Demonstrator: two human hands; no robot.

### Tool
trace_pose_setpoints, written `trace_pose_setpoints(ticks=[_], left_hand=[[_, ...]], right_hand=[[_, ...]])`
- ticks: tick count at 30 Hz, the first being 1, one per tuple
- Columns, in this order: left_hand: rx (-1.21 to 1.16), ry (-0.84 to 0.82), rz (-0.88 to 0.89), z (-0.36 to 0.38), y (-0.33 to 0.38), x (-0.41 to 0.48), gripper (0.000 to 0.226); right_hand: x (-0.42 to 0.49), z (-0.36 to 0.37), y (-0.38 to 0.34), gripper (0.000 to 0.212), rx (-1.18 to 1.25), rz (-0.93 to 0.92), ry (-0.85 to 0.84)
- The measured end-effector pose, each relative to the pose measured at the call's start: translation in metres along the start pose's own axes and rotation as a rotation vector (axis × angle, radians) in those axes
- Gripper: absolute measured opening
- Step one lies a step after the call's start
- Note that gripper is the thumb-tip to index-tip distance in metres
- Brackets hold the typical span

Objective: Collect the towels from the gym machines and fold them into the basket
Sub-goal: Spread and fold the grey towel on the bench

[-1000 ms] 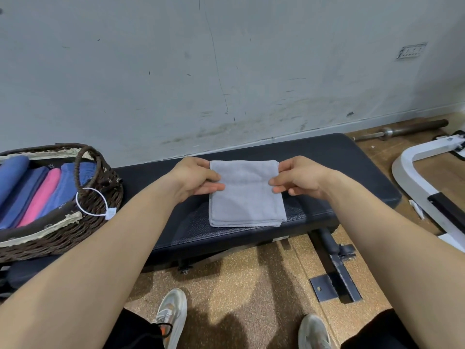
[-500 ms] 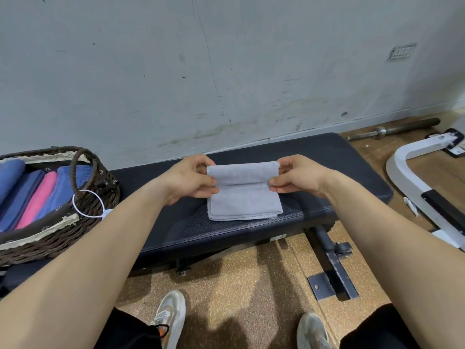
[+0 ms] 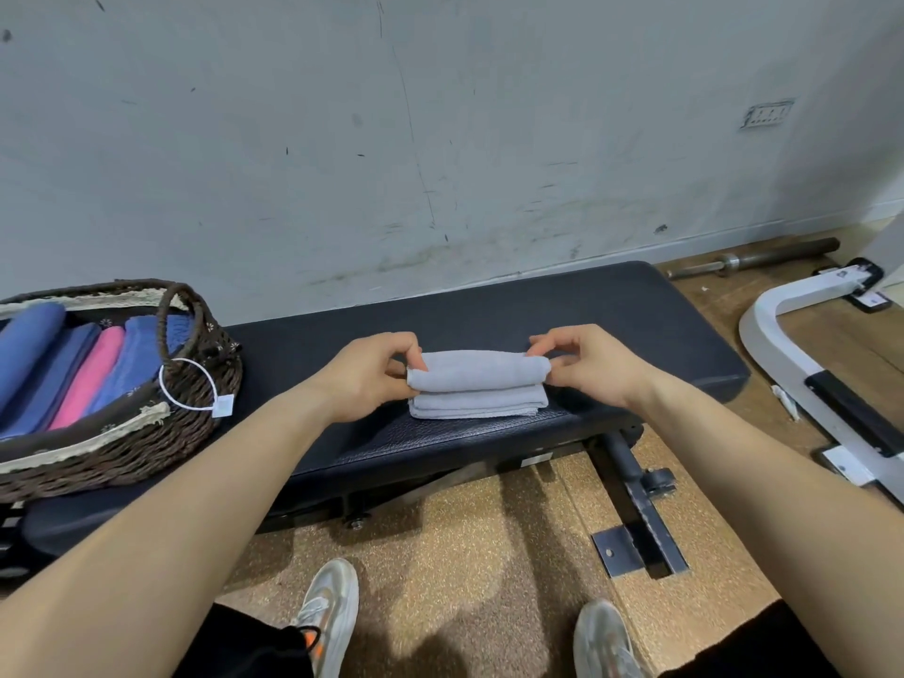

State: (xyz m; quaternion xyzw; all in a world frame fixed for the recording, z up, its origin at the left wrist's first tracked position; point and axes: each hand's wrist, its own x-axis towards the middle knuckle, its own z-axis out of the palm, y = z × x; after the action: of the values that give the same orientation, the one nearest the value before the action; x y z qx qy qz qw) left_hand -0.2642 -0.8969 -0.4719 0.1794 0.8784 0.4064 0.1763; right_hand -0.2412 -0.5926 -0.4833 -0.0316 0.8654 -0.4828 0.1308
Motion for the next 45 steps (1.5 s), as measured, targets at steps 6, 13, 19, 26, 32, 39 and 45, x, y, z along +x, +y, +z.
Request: trace_pose_setpoints(ticks=[6,13,19,26,32,39,45], left_hand=[[0.359,0.047,0.134,0.006,-0.004,-0.001,0.029],[0.523,-0.102,0.113,0.002,0.005,-0.011,0.026],[0.423,-0.107,-0.052,-0.002,0.034,-0.007,0.022],[0.890,0.281,-0.133,0.036,0.069,0.032,0.041],[0.775,0.311,-0.178,0.069,0.033,0.052,0.050],[0.760,0.326,-0.154,0.079,0.029,0.052,0.047],[0.749,0.325,-0.153,0.078,0.028,0.051,0.046]], right_hand=[[-0.005,0.011,-0.025,0.037,-0.030,0.091,0.114],[-0.004,0.055,-0.026,0.055,-0.605,0.023,0.141],[-0.011,0.070,-0.009,0.062,-0.867,-0.041,0.284],[-0.016,0.079,-0.011,0.064,-1.016,-0.029,0.314],[-0.019,0.078,-0.017,0.061,-0.995,0.033,0.249],[-0.011,0.058,-0.039,0.035,-0.601,0.156,0.336],[0.017,0.071,-0.044,0.041,-0.635,0.123,0.467]])
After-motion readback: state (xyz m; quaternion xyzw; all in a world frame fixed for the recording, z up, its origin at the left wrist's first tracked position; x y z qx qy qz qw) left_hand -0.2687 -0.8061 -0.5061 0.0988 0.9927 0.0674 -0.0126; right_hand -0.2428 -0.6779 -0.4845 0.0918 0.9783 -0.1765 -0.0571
